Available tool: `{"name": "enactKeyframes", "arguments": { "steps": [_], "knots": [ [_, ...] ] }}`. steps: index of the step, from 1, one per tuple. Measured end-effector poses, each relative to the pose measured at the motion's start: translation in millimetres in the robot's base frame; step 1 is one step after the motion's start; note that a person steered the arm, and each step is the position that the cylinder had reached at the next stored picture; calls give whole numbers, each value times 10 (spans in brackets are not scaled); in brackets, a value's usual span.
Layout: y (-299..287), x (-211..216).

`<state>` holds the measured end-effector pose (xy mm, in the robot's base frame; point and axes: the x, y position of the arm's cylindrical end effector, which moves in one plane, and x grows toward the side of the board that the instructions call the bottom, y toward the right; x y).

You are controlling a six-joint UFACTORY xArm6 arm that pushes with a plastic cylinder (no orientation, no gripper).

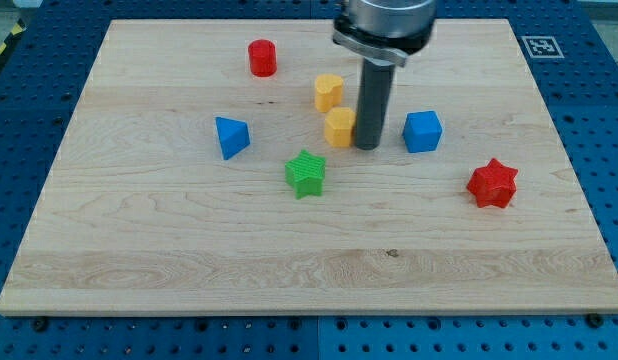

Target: Move the yellow hexagon to the top left

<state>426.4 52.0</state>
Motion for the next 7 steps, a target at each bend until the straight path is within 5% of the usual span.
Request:
{"name": "enactKeyframes", "arguments": {
  "steps": [5,7],
  "knots": [
    [-1372,-1226],
    [-1735,-1333]
  ]
}}
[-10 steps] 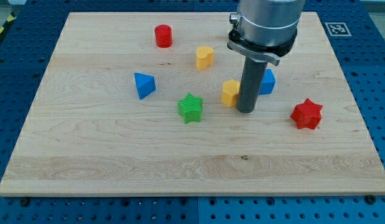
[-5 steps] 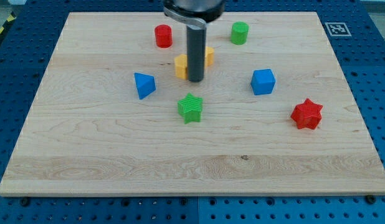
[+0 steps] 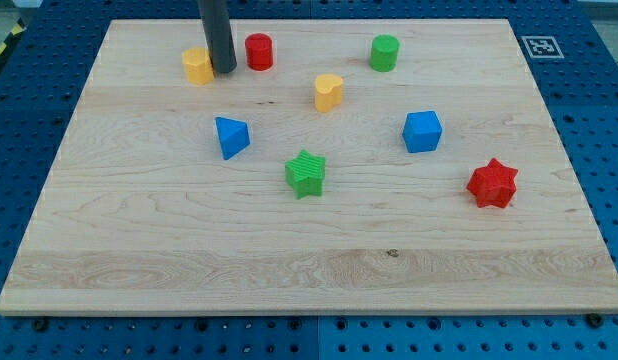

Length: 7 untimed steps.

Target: Move the yellow hexagon to the top left

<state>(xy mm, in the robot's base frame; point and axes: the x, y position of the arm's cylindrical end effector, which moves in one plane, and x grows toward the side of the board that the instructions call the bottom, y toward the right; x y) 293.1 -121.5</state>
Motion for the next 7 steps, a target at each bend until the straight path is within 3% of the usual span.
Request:
{"name": "enactKeyframes", "arguments": {
  "steps": [3,7],
  "knots": [
    [0,376],
    [-492,-80]
  ]
}}
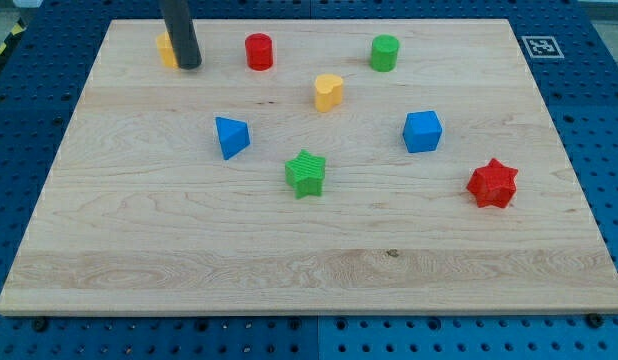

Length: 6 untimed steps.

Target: Move the yellow hexagon to the top left

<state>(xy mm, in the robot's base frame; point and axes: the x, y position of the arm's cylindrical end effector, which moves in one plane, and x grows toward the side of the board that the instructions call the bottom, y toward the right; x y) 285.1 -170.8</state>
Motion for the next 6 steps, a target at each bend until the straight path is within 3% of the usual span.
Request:
{"name": "enactKeyframes", "arguments": {
  "steps": [2,3,5,6],
  "knots": [
    [-152,224],
    [-152,156],
    [-152,-374],
    [-152,-353]
  ]
}}
